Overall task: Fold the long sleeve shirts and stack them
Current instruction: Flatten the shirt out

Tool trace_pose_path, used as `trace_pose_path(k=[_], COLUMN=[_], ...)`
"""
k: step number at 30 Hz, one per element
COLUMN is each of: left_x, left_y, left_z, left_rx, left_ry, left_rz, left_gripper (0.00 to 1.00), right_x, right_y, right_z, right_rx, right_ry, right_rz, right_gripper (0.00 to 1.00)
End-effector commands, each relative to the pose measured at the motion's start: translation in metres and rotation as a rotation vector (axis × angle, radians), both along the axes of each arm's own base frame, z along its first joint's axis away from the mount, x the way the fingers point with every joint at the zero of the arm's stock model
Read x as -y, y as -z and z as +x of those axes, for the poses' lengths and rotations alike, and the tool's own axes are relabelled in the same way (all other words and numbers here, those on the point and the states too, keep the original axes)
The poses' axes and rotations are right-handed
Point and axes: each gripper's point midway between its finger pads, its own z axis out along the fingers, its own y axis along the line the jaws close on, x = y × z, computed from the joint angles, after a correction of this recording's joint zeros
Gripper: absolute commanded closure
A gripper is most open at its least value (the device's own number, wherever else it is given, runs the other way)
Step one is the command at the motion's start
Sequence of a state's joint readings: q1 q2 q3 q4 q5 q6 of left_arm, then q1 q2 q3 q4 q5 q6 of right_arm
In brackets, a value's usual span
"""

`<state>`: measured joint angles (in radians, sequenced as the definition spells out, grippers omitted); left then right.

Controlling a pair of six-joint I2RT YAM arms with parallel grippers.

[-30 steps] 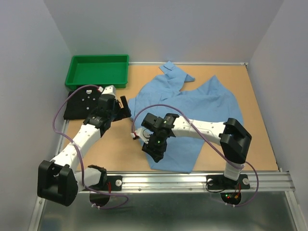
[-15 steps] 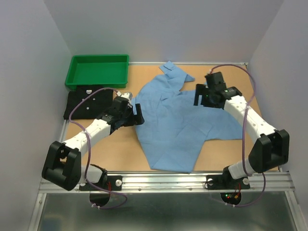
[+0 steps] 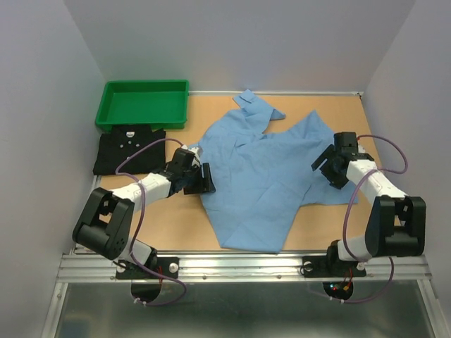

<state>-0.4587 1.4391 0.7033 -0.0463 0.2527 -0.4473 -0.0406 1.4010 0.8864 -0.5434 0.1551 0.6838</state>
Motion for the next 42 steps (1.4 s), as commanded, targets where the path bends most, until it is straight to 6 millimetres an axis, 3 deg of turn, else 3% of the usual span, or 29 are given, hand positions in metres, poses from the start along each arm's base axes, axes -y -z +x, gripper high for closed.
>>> trace_pose_path(k=[1,3,4,6,14,19,22,26,27,29,30,32,34,36,37,38,39,40,42], left_x=[0.012,0.013,0.013,0.008,-0.032,-0.026,-0.022,-0.022,-0.020,-0.020,-0.019,-0.018,-0.018,-0.014,-0.013,-0.010,-0.008,-0.006,0.008], left_y=[-0.001,0.000,0.001,0.000,0.002,0.004,0.001,-0.018,-0.025,-0.030,-0.034,-0.044,-0.057,-0.086,-0.097,-0.117,-0.125,-0.132,-0.146], left_z=[-0.004,-0.005,-0.005,-0.004,-0.012,-0.033,-0.046,-0.055,-0.057,-0.063,-0.064,-0.063,-0.055,-0.033,-0.024,-0.007,0.001,0.010,0.032], left_rx=[-0.003,-0.010,-0.009,-0.003,-0.036,-0.108,-0.142,-0.122,-0.107,-0.114,-0.108,-0.087,-0.039,0.066,0.104,0.179,0.215,0.242,0.295], left_ry=[0.052,0.059,0.062,0.064,0.015,0.053,0.083,0.113,0.128,0.159,0.172,0.188,0.182,0.164,0.156,0.141,0.131,0.119,0.113], left_rz=[-0.051,-0.052,-0.050,-0.021,0.103,0.009,-0.025,-0.048,-0.063,-0.064,-0.073,-0.074,-0.073,-0.081,-0.082,-0.085,-0.091,-0.101,-0.142], left_gripper=[0.38,0.51,0.71,0.99,1.00,1.00,1.00,1.00,0.96,0.93,0.84,0.72,0.50,0.34,0.21,0.16,0.16,0.15,0.15], right_x=[0.004,0.006,0.010,0.017,0.039,0.056,0.060,0.059,0.058,0.054,0.052,0.039,0.023,0.011,-0.007,-0.016,-0.022,-0.045,-0.058], right_y=[0.005,0.019,0.022,0.035,0.060,0.063,0.049,0.012,-0.007,-0.025,-0.047,-0.067,-0.092,-0.102,-0.111,-0.114,-0.116,-0.116,-0.110], right_z=[0.018,0.011,0.011,0.006,-0.013,-0.024,-0.021,-0.001,0.012,0.023,0.037,0.050,0.068,0.080,0.095,0.100,0.107,0.112,0.124], right_rx=[0.095,0.074,0.081,0.067,0.024,0.017,0.057,0.150,0.199,0.236,0.288,0.326,0.381,0.397,0.414,0.415,0.417,0.423,0.410], right_ry=[0.092,0.123,0.140,0.179,0.297,0.379,0.376,0.261,0.224,0.130,0.091,-0.037,-0.134,-0.234,-0.304,-0.367,-0.396,-0.460,-0.490], right_rz=[0.052,0.061,0.062,0.066,0.055,0.034,0.012,-0.015,-0.011,-0.030,-0.039,-0.066,-0.076,-0.112,-0.119,-0.149,-0.160,-0.154,-0.150], right_gripper=[0.17,0.17,0.18,0.18,0.18,0.18,0.18,0.18,0.18,0.18,0.18,0.18,0.18,0.18,0.19,0.20,0.20,0.21,0.21])
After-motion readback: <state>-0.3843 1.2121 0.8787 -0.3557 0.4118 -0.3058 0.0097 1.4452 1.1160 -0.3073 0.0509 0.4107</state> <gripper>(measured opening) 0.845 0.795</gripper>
